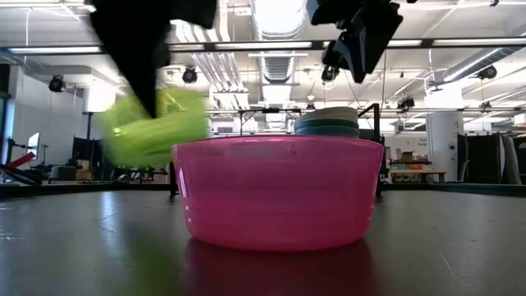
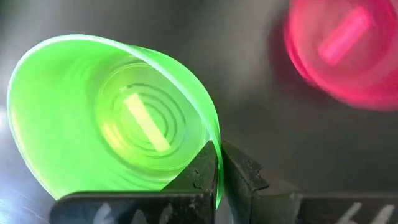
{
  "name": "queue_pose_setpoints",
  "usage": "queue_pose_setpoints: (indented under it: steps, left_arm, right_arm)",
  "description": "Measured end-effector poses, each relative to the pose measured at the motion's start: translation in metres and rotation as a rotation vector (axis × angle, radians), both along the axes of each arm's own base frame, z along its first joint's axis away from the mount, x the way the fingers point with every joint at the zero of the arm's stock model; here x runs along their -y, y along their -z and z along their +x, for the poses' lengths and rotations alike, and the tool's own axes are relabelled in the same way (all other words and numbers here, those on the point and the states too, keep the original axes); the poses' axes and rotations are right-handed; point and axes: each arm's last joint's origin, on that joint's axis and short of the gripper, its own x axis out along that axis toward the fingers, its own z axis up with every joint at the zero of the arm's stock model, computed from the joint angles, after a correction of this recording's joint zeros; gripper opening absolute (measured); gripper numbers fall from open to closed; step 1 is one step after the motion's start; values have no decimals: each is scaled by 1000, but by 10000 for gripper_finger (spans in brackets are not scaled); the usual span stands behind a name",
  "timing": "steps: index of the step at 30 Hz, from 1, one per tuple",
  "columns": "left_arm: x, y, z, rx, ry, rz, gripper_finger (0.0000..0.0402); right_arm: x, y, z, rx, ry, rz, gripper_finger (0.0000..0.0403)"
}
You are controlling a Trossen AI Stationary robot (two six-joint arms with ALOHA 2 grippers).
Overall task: Place and stack bowls onto a shelf
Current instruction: Stack the transparent green bowl on top of the transparent blue bowl
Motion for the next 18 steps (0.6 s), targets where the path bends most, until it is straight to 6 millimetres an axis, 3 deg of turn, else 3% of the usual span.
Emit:
queue_pose_setpoints:
  steps: [9, 18]
  left_arm:
    - [-70, -33, 36, 78, 117, 300, 0]
    - [-148, -33, 55, 96, 71, 452, 0]
  right_arm:
    - [10, -36, -25, 144, 72, -36, 105]
    - [8, -53, -41, 207, 119, -24, 105]
